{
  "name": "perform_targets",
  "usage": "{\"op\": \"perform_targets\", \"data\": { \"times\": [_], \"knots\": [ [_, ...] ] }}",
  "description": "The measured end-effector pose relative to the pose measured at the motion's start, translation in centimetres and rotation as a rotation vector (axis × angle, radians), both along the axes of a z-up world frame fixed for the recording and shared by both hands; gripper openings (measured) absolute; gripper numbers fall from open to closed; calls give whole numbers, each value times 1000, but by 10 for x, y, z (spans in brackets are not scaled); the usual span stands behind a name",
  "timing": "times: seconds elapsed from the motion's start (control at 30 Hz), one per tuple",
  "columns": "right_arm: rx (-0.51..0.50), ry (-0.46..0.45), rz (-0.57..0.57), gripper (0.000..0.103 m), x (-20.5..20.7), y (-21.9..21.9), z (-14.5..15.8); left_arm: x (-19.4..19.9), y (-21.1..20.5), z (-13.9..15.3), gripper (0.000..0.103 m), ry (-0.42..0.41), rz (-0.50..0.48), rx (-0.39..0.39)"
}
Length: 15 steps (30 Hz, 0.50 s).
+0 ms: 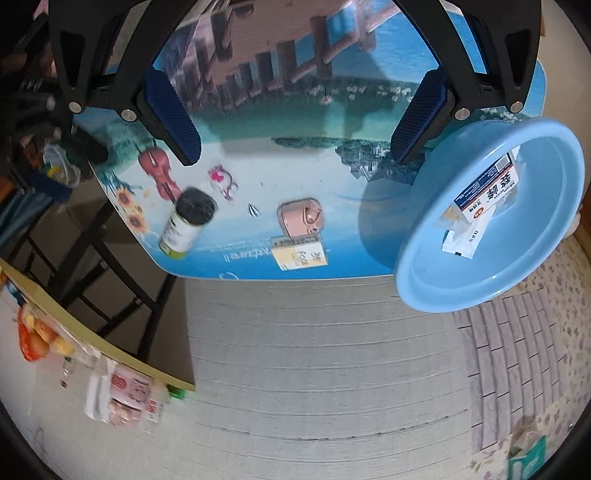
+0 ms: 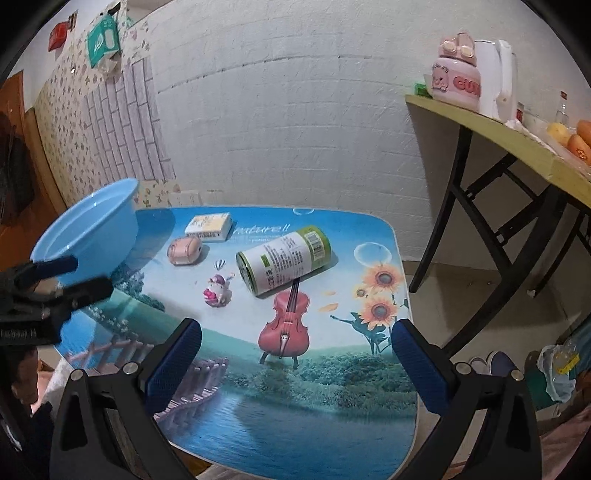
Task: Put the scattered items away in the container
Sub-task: 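Move both grippers away from the basin toward the remaining table items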
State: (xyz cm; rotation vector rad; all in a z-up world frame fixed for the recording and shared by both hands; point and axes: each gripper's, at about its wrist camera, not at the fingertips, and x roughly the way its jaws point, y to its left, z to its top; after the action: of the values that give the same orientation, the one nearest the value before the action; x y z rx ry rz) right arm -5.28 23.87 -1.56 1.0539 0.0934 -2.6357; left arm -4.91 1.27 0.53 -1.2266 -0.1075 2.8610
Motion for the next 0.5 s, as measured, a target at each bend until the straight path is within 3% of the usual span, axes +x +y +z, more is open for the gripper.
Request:
{"op": "perform_targets", "data": {
  "times": [0.5],
  "knots": [
    [6, -24, 54, 103, -48, 1, -26, -63, 0, -38, 101, -96, 148, 57]
  ]
}}
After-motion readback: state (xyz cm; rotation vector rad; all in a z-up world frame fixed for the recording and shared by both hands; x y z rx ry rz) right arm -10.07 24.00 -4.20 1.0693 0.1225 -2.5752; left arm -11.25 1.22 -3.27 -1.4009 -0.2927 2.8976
